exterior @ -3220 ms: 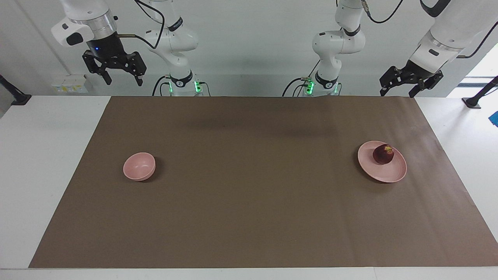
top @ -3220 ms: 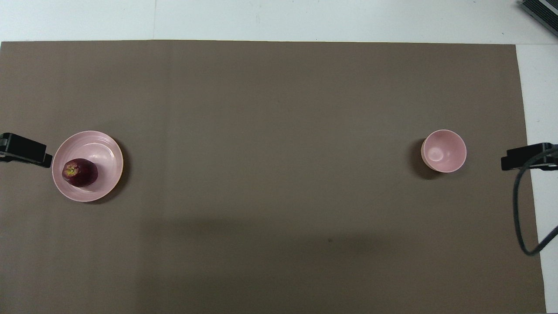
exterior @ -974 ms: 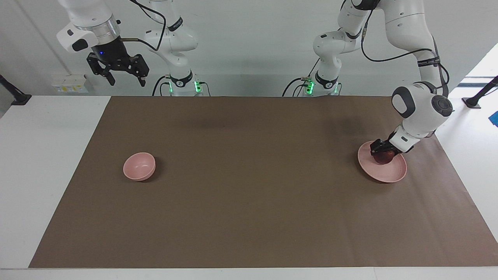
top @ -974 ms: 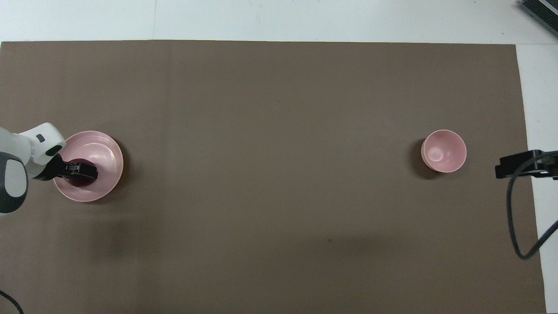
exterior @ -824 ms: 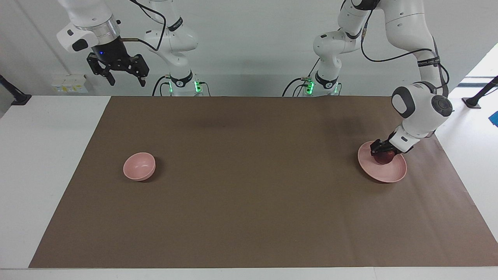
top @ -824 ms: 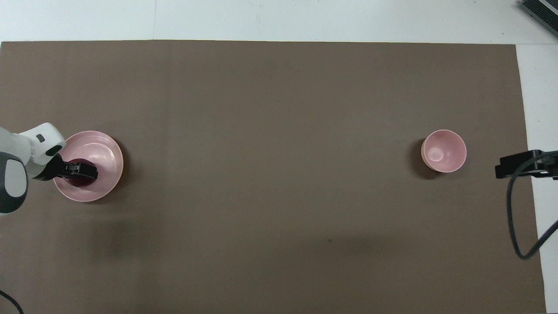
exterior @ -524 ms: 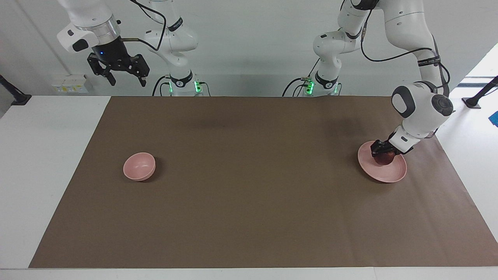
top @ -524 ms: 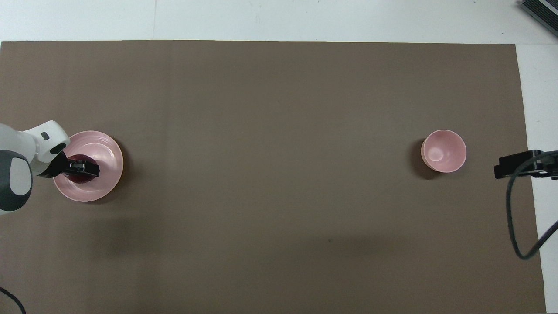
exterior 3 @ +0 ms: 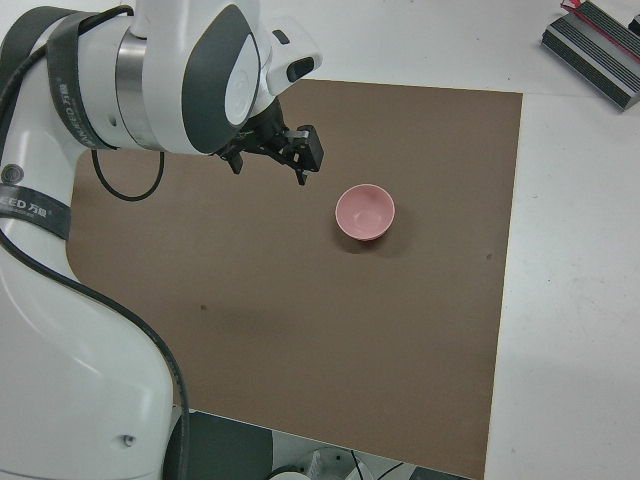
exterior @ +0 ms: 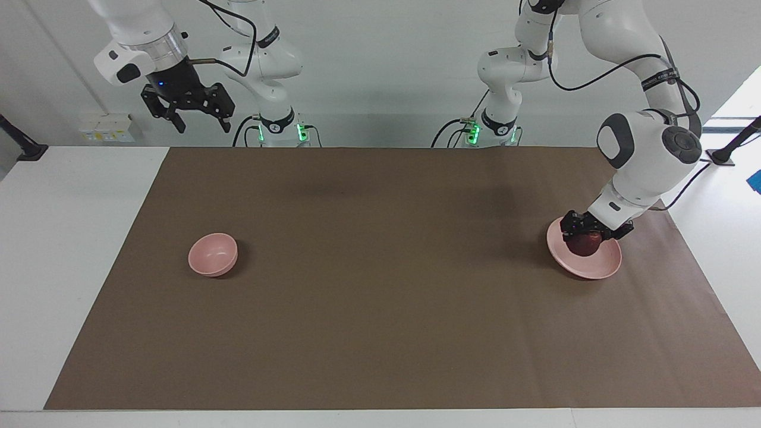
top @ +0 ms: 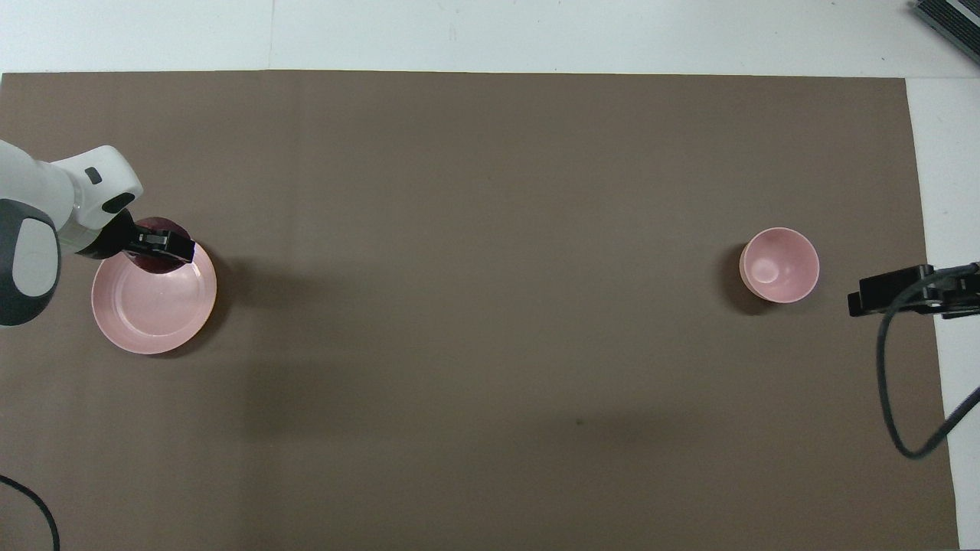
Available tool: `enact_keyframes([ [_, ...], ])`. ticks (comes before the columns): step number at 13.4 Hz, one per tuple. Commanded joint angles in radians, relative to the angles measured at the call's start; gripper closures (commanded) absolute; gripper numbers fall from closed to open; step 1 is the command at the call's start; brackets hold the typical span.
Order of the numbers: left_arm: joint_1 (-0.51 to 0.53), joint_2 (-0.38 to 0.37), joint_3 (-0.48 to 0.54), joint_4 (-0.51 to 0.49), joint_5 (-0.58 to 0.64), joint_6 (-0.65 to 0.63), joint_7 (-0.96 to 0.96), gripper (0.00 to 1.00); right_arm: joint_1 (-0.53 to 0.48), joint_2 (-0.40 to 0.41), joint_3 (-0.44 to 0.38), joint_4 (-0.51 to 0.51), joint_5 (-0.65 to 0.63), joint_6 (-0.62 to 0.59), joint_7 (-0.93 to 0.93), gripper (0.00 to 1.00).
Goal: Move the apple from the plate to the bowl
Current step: 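Lift the apple with the left gripper while the right gripper reaches forward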
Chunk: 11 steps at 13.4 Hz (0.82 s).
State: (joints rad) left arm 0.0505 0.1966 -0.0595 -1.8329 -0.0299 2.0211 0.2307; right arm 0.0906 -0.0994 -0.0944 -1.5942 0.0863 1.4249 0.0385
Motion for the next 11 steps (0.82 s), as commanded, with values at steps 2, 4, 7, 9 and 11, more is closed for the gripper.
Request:
enact_keyframes([
  [2,-0.096,0.041,0.012,0.185,0.054,-0.102,-0.007,1.00,0.000,-0.023,0.013,-0.128,0.075,0.150,-0.182,0.00],
  [4,-0.141,0.052,0.012,0.225,0.050,-0.095,-0.011,1.00,0.034,-0.011,0.013,-0.154,0.148,0.215,-0.203,0.00],
  [7,-0.193,0.052,0.009,0.259,0.038,-0.090,-0.017,1.00,0.043,0.006,0.015,-0.208,0.287,0.317,-0.216,0.00],
  [9,-0.250,0.047,0.009,0.259,0.036,-0.105,-0.021,1.00,0.052,0.015,0.015,-0.240,0.377,0.374,-0.226,0.00],
  [11,-0.308,0.040,0.006,0.261,0.035,-0.145,-0.132,1.00,0.080,0.033,0.015,-0.247,0.473,0.419,-0.224,0.00],
])
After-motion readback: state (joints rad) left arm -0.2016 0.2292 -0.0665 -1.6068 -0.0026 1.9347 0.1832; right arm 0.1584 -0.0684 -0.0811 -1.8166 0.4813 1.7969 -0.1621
